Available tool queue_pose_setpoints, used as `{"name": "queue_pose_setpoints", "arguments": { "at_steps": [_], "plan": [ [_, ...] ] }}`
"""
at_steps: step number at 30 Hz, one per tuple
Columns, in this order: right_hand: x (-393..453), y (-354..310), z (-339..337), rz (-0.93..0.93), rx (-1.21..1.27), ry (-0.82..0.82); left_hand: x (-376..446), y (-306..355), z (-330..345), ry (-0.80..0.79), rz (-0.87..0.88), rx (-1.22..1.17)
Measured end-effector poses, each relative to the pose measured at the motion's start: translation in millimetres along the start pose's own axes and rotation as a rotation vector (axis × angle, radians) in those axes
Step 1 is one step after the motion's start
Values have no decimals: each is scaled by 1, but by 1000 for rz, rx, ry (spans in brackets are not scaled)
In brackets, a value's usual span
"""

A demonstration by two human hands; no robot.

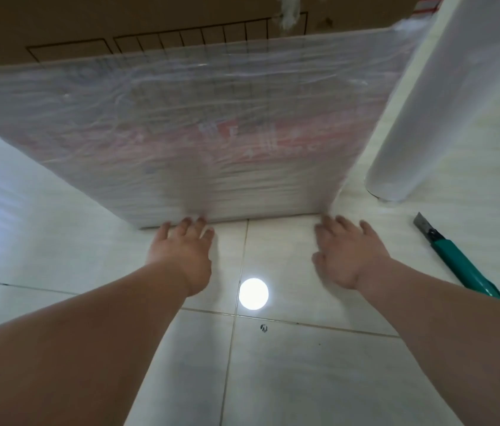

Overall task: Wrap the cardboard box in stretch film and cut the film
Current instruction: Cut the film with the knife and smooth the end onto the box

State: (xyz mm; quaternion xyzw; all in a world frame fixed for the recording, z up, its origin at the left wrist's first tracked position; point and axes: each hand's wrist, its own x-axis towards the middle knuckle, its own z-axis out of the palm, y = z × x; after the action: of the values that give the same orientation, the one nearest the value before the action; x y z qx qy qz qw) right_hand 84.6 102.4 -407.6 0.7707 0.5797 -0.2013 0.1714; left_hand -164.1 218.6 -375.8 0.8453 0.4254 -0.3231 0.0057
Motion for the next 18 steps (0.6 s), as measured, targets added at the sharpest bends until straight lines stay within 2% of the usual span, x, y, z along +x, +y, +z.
{"name": "queue_pose_setpoints", "arguments": {
  "at_steps": [2,3,5,7,9,12,15,18],
  "plan": [
    [-1,3,-8,143,38,60,3,-11,7,-44,-174,-261],
    [-4,0,-11,128,19,109,3,-17,10,-48,-259,-433],
    [-11,-16,-18,-60,-41,243,-3,-26,13,37,-407,-738],
    [-16,-41,-25,-294,-83,416,-17,-27,9,283,-528,-846],
    [-16,-66,-41,-449,-82,604,-34,-28,-2,568,-538,-796],
    [-22,-102,-81,-562,-76,837,-51,-34,-18,839,-374,-666],
    [-24,-123,-118,-580,-98,954,-60,-52,-35,957,-269,-537],
    [-26,-127,-134,-555,-124,1007,-69,-73,-47,960,-282,-457]
  ]
}}
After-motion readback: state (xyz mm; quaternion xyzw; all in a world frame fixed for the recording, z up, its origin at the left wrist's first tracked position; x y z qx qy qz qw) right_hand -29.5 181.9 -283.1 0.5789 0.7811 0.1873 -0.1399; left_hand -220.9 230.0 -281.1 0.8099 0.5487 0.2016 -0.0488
